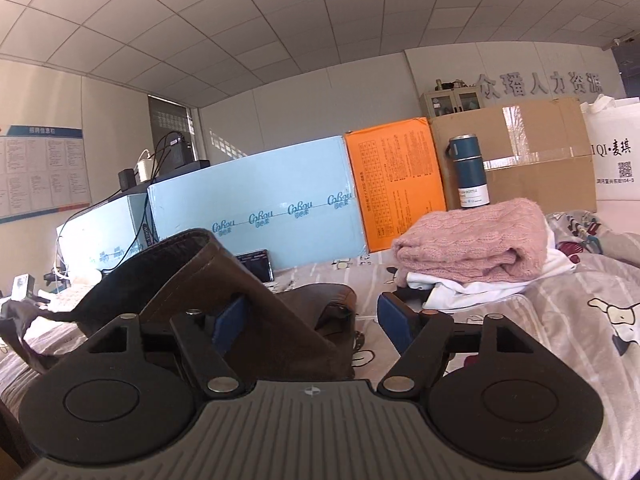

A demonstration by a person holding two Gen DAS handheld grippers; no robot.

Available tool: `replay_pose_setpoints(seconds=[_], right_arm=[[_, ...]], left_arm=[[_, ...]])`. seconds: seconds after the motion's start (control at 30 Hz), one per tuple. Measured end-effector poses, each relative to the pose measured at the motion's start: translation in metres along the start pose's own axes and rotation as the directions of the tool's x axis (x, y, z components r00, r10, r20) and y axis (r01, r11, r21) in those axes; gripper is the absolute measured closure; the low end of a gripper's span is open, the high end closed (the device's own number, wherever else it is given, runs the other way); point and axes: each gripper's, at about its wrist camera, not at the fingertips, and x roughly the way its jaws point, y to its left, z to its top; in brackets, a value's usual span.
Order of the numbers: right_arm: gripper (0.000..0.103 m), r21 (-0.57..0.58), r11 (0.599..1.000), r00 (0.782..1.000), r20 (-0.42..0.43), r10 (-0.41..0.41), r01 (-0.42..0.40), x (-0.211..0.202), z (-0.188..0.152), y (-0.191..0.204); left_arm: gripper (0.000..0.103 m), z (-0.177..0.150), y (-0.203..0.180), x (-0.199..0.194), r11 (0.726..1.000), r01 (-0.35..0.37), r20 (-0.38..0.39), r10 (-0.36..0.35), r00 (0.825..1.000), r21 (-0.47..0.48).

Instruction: Fold clothes

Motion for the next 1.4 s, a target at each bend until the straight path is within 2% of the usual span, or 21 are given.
replay_pose_setpoints(seconds=[0.07,0.1,0.17,0.27,0.37,0.5,0.6,0.73,0.83,0.9,1.0,1.03,1.1,1.13,1.17,1.2,1.23,1.27,1.3,1.4], right_arm=[[0.025,0.031,0.999,0.999,0.035,-0.026,0.025,-0.009,0.005,-0.007],[0.024,0.049,0.998,0.998,0.056,-0.040,0.038,-0.013,0.008,-0.012],[0.022,0.088,0.995,0.994,0.089,-0.059,0.051,-0.017,0.014,-0.020],[0.021,0.117,0.988,0.991,0.083,-0.106,0.096,-0.008,0.021,-0.028],[0.021,0.135,0.982,0.991,0.021,-0.136,0.132,0.016,0.026,-0.032],[0.020,0.138,0.985,0.991,-0.100,-0.094,0.107,0.067,0.029,-0.033],[0.019,0.150,0.986,0.979,-0.198,-0.044,0.074,0.113,0.030,-0.034],[0.019,0.172,0.983,0.946,-0.324,-0.007,0.066,0.171,0.023,-0.037],[0.019,0.211,0.977,0.934,-0.356,0.044,0.034,0.202,0.017,-0.040],[0.019,0.262,0.965,0.921,-0.382,0.074,0.031,0.221,0.013,-0.044],[0.019,0.275,0.959,0.903,-0.427,0.052,0.075,0.242,0.007,-0.044],[0.021,0.272,0.958,0.898,-0.438,0.039,0.090,0.247,0.004,-0.044],[0.032,0.265,0.960,0.891,-0.451,0.042,0.089,0.254,0.000,-0.043],[0.047,0.261,0.962,0.888,-0.457,0.051,0.079,0.257,-0.002,-0.043],[0.057,0.254,0.964,0.886,-0.460,0.054,0.073,0.259,-0.004,-0.042],[0.061,0.236,0.969,0.886,-0.462,0.043,0.076,0.260,-0.005,-0.039],[0.070,0.218,0.973,0.886,-0.463,0.032,0.079,0.261,-0.006,-0.037],[0.076,0.203,0.976,0.886,-0.463,0.023,0.081,0.261,-0.006,-0.035],[0.077,0.197,0.977,0.886,-0.463,0.018,0.083,0.262,-0.006,-0.034],[0.083,0.169,0.983,0.889,-0.458,0.007,0.079,0.266,-0.004,-0.027]], left_arm=[[0.031,-0.003,0.007,-0.007,0.999,-0.041,0.018,0.042,0.999,-0.033],[0.027,-0.004,0.010,-0.011,0.997,-0.061,0.026,0.062,0.998,-0.050],[0.025,-0.007,0.017,-0.018,0.991,-0.101,0.042,0.105,0.994,-0.084],[0.022,-0.010,0.028,-0.025,0.979,-0.156,0.057,0.165,0.985,-0.131],[0.021,0.003,0.047,-0.002,0.963,-0.224,0.028,0.230,0.973,-0.153],[0.021,0.033,0.078,0.047,0.936,-0.287,-0.030,0.287,0.958,-0.204],[0.021,0.055,0.100,0.092,0.931,-0.298,-0.089,0.285,0.954,-0.212],[0.021,0.075,0.119,0.160,0.944,-0.299,-0.184,0.273,0.944,-0.136],[0.021,0.083,0.128,0.199,0.947,-0.314,-0.208,0.294,0.933,-0.068],[0.021,0.083,0.136,0.225,0.946,-0.322,-0.249,0.303,0.920,-0.039],[0.021,0.078,0.147,0.251,0.950,-0.309,-0.325,0.282,0.903,-0.035],[0.021,0.076,0.150,0.257,0.953,-0.301,-0.343,0.269,0.900,-0.044],[0.023,0.074,0.151,0.262,0.963,-0.257,-0.346,0.215,0.913,-0.078],[0.024,0.074,0.150,0.264,0.969,-0.230,-0.336,0.188,0.923,-0.090],[0.043,0.073,0.147,0.266,0.972,-0.222,-0.324,0.188,0.927,-0.074],[0.079,0.071,0.141,0.267,0.970,-0.243,-0.313,0.223,0.923,-0.026],[0.090,0.070,0.135,0.268,0.961,-0.274,-0.301,0.271,0.914,0.033],[0.096,0.069,0.130,0.266,0.955,-0.289,-0.284,0.295,0.912,0.065],[0.101,0.069,0.126,0.262,0.955,-0.288,-0.263,0.295,0.918,0.069],[0.101,0.073,0.111,0.248,0.951,-0.295,-0.194,0.307,0.932,0.089]])
